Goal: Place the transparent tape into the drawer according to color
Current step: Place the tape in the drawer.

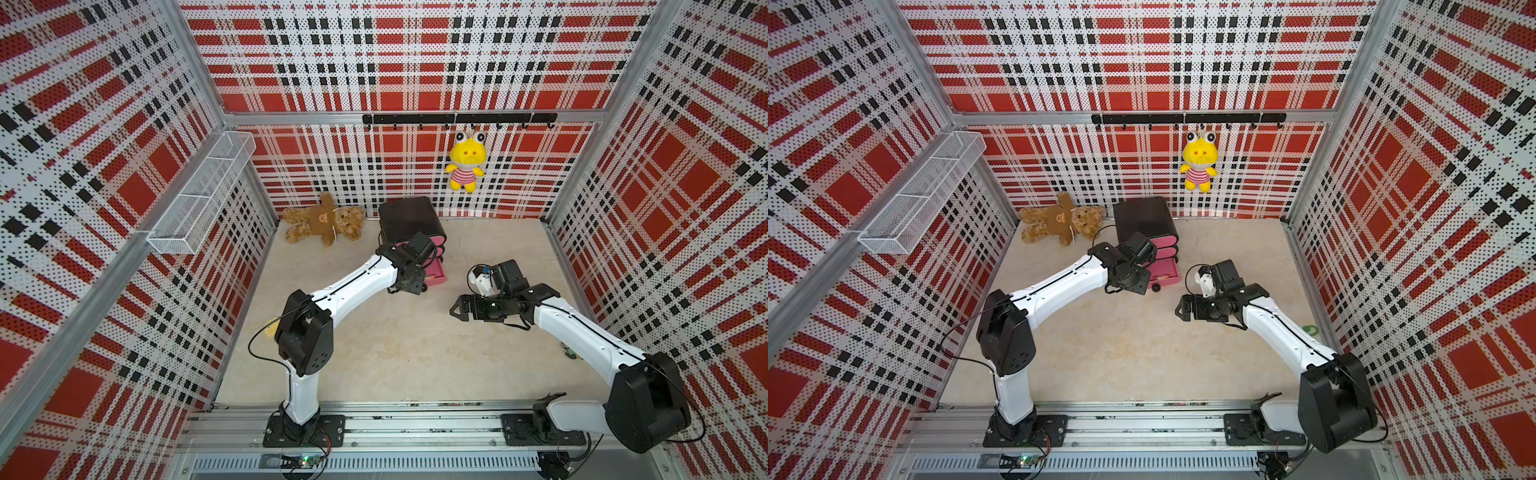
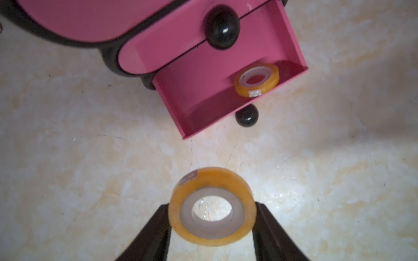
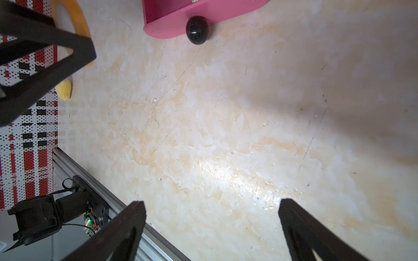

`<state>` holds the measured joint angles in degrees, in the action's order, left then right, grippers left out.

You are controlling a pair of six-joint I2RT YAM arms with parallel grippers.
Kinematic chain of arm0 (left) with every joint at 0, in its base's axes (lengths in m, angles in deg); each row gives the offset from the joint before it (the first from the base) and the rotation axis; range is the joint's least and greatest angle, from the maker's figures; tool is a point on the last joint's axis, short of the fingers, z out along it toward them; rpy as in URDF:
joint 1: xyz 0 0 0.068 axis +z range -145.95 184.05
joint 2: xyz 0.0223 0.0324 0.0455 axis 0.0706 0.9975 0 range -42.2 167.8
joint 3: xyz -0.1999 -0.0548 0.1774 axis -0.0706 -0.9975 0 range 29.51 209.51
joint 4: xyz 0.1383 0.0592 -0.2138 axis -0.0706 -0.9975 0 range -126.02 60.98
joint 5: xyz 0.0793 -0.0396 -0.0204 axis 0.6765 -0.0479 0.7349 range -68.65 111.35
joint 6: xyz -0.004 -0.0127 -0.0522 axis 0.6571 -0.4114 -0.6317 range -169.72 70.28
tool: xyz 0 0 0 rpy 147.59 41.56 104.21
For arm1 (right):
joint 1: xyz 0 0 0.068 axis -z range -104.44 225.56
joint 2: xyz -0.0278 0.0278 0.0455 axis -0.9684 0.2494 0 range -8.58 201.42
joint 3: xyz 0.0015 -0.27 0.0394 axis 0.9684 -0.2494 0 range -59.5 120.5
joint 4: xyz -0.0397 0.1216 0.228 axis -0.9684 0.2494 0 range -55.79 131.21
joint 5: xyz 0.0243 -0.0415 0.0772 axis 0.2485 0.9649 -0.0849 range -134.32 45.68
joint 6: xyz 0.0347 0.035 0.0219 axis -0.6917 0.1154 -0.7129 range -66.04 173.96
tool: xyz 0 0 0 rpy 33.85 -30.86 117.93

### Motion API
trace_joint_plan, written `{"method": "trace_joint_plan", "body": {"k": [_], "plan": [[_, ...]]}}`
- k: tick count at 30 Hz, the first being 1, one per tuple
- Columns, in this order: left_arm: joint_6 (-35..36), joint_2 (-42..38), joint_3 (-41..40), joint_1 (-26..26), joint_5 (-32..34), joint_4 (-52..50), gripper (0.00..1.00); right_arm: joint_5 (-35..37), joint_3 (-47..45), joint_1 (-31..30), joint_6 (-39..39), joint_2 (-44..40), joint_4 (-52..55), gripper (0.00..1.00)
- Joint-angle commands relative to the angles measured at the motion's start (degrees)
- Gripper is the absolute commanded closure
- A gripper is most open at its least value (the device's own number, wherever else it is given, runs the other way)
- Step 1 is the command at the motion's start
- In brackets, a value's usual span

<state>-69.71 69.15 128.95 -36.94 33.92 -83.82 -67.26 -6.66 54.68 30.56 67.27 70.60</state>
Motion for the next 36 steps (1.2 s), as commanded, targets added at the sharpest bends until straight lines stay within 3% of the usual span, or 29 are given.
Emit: {"method": "trace_joint_plan", "body": {"k": [1,9,25,36], "plan": [[2.0,3.5,4.9,0.7,0.9,1.9,1.0,0.1,-0.7,0.8,-0.3,-0.4,-1.0,0.0],[2.1,9.1,8.4,1.4,0.0,5.6,1.0,0.3,-1.1,1.9,-0.1,-1.4,-0.3,0.0],[4.0,8.4,-1.3,1.6,7.1,16.6,1.0,0.3,-1.0,2.6,-0.5,-2.3,0.0,0.0],[4.6,9.4,-2.2,1.7,9.3,19.7,1.0,0.2,-1.0,2.6,-0.9,-2.6,0.1,0.0]]}}
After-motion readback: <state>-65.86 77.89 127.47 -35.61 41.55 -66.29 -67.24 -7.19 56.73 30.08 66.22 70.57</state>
